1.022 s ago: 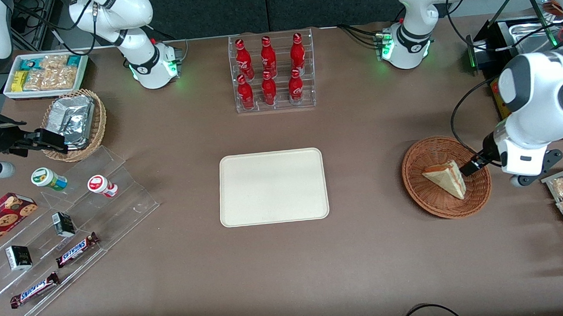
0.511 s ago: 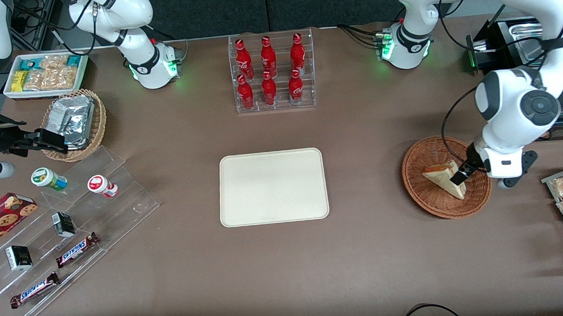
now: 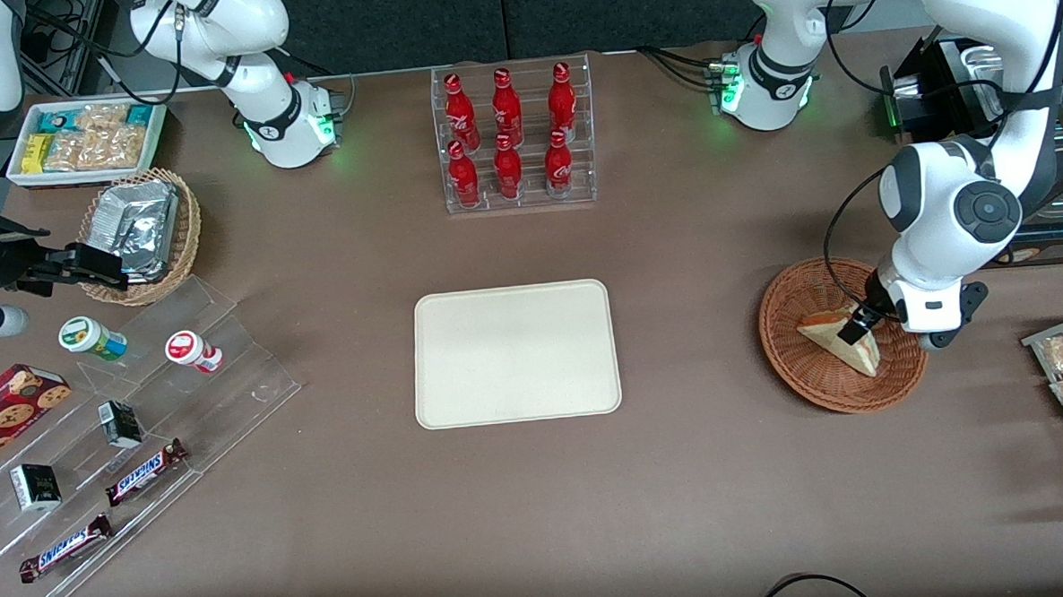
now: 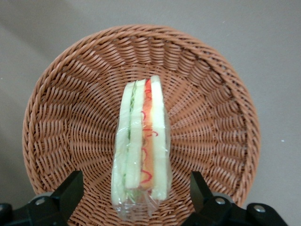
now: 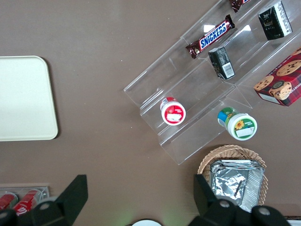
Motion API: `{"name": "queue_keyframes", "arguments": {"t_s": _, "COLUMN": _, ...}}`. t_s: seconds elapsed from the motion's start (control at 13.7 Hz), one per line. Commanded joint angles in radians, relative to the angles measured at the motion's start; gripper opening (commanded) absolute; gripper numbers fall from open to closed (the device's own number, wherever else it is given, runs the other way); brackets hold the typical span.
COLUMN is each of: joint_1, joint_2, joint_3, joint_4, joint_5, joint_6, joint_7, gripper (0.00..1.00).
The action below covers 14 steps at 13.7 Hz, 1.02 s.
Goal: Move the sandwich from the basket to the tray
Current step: 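Lower the open left gripper over the wrapped sandwich and close on it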
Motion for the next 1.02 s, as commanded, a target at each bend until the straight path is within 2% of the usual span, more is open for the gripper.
{"name": "queue_keyframes", "arguments": {"t_s": 0.0, "joint_1": 0.001, "joint_2": 0.015, "joint_3": 0.001, "joint_4": -0.024, "joint_5": 0.018, "joint_6": 0.05, "joint_7": -0.024, "gripper": 1.0}}
{"name": "queue_keyframes", "arguments": {"t_s": 0.22, "joint_1": 0.0, "joint_2": 0.041, "joint_3": 0.0, "joint_4": -0.024, "joint_5": 0.015, "joint_6": 0.064, "joint_7": -0.025, "gripper": 1.0}}
{"name": "queue_keyframes", "arguments": {"t_s": 0.29, "joint_1": 0.0, "joint_2": 0.044, "joint_3": 0.001, "joint_4": -0.024, "joint_5": 0.007, "joint_6": 0.066, "joint_7": -0.028, "gripper": 0.97}}
{"name": "queue_keyframes", "arguments": {"t_s": 0.44, "joint_1": 0.0, "joint_2": 0.057, "joint_3": 0.001, "joint_4": -0.017, "joint_5": 0.0, "joint_6": 0.067, "joint_7": -0.062, "gripper": 0.61}}
{"name": "queue_keyframes", "arguments": {"t_s": 0.66, "joint_1": -0.002, "joint_2": 0.066, "joint_3": 0.0, "joint_4": -0.014, "joint_5": 0.0, "joint_6": 0.081, "joint_7": -0.087, "gripper": 0.17}}
{"name": "queue_keyframes", "arguments": {"t_s": 0.73, "joint_1": -0.002, "joint_2": 0.066, "joint_3": 0.0, "joint_4": 0.002, "joint_5": -0.002, "joint_6": 0.075, "joint_7": -0.105, "gripper": 0.1}}
{"name": "queue_keyframes", "arguments": {"t_s": 0.95, "joint_1": -0.008, "joint_2": 0.057, "joint_3": -0.003, "joint_4": 0.074, "joint_5": 0.001, "joint_6": -0.018, "joint_7": -0.114, "gripper": 0.08}}
